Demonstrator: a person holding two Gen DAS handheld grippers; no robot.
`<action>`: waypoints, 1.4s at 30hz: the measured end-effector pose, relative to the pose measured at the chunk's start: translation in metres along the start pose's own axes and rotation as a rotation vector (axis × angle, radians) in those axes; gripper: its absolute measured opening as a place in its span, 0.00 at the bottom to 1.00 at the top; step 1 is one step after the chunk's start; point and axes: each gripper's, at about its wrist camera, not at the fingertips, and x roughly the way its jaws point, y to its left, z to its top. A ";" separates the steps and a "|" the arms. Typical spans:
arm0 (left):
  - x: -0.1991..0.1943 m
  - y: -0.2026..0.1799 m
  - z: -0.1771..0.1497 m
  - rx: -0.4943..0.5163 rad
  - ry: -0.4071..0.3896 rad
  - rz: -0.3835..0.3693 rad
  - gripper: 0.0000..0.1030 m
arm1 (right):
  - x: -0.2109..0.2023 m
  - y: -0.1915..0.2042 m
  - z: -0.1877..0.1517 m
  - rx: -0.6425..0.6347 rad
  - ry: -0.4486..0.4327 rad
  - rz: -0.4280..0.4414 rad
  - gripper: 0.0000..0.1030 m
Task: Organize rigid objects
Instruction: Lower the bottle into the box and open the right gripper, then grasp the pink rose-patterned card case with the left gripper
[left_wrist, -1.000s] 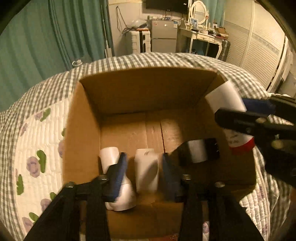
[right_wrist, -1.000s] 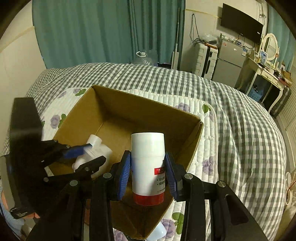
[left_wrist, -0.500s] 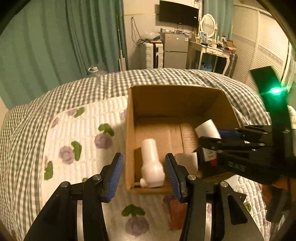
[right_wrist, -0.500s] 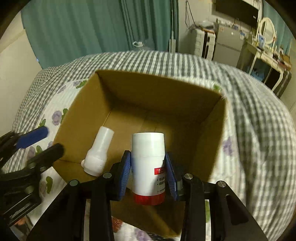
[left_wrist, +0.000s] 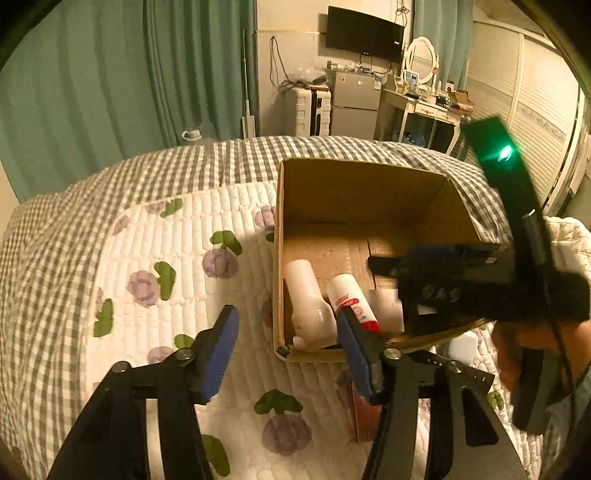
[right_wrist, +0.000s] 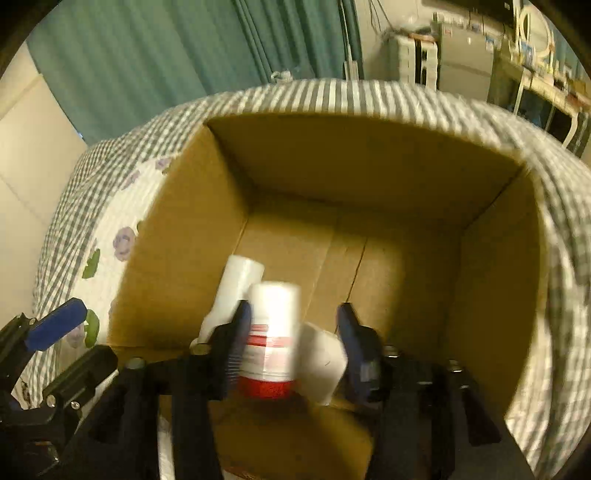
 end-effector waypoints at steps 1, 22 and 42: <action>-0.004 -0.002 -0.001 0.005 -0.002 -0.001 0.59 | -0.007 0.001 0.001 -0.012 -0.017 -0.014 0.52; -0.036 -0.056 -0.061 -0.007 0.047 0.021 0.92 | -0.142 -0.042 -0.083 -0.129 -0.051 -0.171 0.82; 0.081 -0.111 -0.104 0.103 0.276 0.009 0.92 | -0.045 -0.088 -0.117 -0.127 0.097 -0.144 0.82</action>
